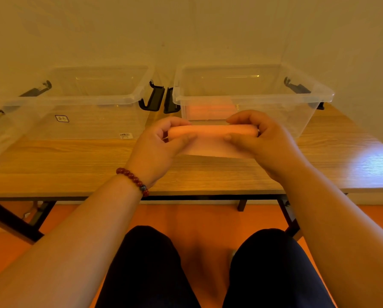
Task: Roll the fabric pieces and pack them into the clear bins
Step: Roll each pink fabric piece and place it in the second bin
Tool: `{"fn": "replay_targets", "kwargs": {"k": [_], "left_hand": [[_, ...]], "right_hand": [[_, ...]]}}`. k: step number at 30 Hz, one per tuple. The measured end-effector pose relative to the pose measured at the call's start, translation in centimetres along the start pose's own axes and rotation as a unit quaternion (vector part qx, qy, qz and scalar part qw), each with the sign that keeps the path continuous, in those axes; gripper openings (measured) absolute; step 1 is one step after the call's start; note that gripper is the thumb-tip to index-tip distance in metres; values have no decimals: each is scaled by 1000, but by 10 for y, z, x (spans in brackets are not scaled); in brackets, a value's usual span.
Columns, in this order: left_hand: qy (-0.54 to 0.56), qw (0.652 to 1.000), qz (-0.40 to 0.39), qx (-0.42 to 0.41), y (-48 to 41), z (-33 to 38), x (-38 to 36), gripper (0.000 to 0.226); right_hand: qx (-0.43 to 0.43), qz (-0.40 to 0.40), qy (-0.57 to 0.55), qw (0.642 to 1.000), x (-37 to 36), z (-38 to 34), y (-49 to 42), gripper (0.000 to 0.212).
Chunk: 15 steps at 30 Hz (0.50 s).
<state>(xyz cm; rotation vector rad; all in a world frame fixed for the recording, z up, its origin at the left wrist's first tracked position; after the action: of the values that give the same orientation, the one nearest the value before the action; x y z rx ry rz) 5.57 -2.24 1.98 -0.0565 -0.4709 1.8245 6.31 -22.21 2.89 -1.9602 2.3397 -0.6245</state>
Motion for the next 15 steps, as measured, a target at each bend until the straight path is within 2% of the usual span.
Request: {"fn": "replay_targets", "kwargs": {"k": [3,9,15], "left_hand": [[-17,1000,4,1,-1,-1,1,14],[-133,987,-39,-77,4,9,-6,27],[-198,975,-48,-94,3,2,-10,18]], "right_hand": [[19,-16,30,999,-2,-3,0,27],[62,-14,103,993,-4,-4,-3,16],[129,-41,206,969,-15,-4,1,16]]}}
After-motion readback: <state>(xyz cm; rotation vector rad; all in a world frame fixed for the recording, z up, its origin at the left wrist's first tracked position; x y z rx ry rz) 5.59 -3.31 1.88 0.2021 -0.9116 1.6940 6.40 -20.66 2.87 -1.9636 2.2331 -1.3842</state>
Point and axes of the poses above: each hand's wrist, its own y-axis away from the middle knuckle, its own x-axis out of the back of the hand, z = x × y, the point moved 9 cm from there along -y, towards the middle knuckle, and after that the axes turned 13 degrees about z, right-handed, at the moved point
